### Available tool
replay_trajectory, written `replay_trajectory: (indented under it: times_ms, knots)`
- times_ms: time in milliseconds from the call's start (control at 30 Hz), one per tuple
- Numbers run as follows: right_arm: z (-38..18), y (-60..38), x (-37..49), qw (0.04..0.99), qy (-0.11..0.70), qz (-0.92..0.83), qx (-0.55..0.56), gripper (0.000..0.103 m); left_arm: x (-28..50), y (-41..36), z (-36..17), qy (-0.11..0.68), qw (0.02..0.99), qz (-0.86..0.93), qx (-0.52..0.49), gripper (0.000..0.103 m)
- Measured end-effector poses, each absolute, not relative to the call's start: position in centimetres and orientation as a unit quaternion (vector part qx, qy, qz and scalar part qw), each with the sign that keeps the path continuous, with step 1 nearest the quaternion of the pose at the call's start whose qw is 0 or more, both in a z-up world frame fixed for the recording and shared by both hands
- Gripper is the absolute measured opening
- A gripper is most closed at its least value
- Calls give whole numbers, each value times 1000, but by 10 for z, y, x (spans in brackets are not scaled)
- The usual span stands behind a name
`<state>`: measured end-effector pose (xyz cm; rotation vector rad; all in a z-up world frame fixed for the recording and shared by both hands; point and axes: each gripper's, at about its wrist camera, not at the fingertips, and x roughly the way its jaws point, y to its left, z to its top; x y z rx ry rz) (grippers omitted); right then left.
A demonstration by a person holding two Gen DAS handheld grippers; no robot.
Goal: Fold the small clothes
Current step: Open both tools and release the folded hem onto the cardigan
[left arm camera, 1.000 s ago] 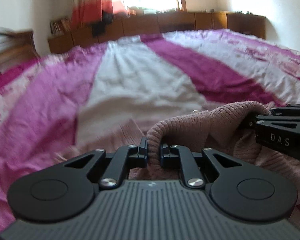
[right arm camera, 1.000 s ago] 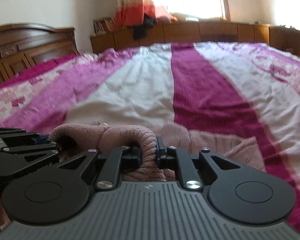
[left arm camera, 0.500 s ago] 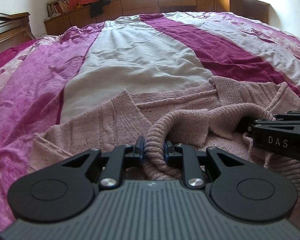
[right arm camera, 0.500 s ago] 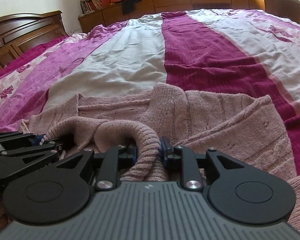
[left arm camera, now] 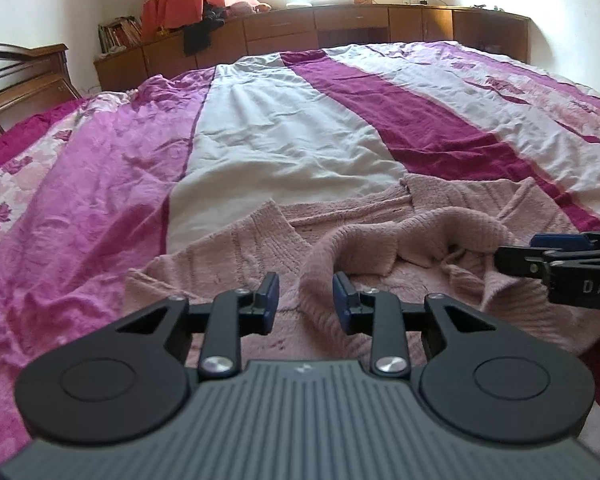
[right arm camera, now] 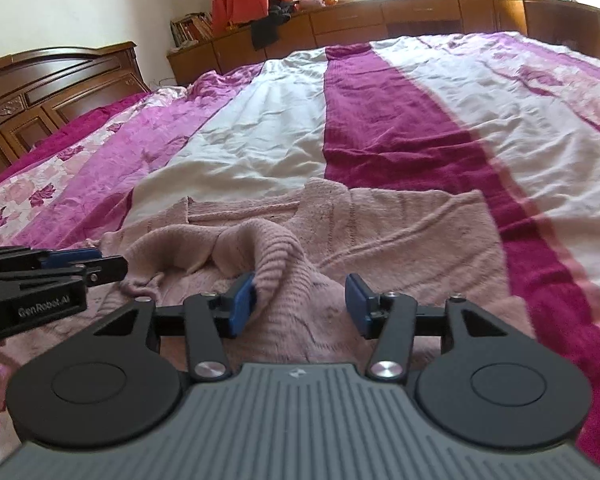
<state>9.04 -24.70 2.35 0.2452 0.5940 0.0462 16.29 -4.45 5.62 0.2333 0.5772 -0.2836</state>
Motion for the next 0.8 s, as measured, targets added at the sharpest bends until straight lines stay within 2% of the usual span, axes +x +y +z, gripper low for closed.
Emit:
replay_trajectory:
  times_ms: [400,800]
  knots:
    - [37,-264,21,954,272,15,125,58,117,-35,64,282,940,-142,127,32]
    - [33,-265,-12,955,276,6,111,58,95,-34,53,295,932,-152,148,32]
